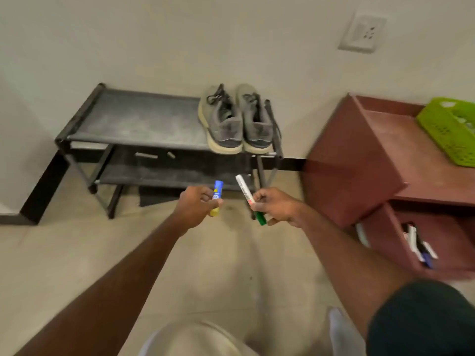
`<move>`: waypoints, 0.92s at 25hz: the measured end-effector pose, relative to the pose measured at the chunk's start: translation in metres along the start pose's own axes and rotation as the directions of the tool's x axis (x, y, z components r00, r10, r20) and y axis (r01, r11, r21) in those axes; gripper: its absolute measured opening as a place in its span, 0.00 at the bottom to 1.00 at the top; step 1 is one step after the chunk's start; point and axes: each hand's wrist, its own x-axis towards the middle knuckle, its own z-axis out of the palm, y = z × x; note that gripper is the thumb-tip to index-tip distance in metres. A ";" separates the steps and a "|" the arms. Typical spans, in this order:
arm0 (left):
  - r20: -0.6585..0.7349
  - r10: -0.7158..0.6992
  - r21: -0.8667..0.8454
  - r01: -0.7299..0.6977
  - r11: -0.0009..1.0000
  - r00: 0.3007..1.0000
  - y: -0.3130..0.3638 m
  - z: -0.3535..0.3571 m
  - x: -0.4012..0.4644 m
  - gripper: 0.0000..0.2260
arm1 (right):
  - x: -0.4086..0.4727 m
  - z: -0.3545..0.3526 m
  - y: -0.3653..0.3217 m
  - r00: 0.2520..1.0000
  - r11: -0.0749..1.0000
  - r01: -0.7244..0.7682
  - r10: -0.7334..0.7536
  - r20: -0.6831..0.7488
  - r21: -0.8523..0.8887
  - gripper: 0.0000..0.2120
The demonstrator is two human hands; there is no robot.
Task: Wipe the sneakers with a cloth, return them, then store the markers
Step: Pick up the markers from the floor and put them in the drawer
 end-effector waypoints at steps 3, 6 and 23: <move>0.119 0.114 -0.012 -0.113 0.993 0.986 0.087 0.062 0.001 0.07 | -0.050 -0.093 0.046 0.995 0.995 -0.022 0.013 -0.099 -0.096 0.04; 0.216 0.159 -0.026 -0.158 0.987 0.963 0.151 0.143 -0.010 0.09 | -0.100 -0.181 0.083 0.986 0.968 -0.109 0.077 -0.146 -0.228 0.04; 0.341 -0.005 0.586 -0.209 0.783 0.940 0.234 0.495 -0.011 0.17 | -0.134 -0.305 0.320 0.796 0.846 -0.533 0.500 -0.342 -0.004 0.06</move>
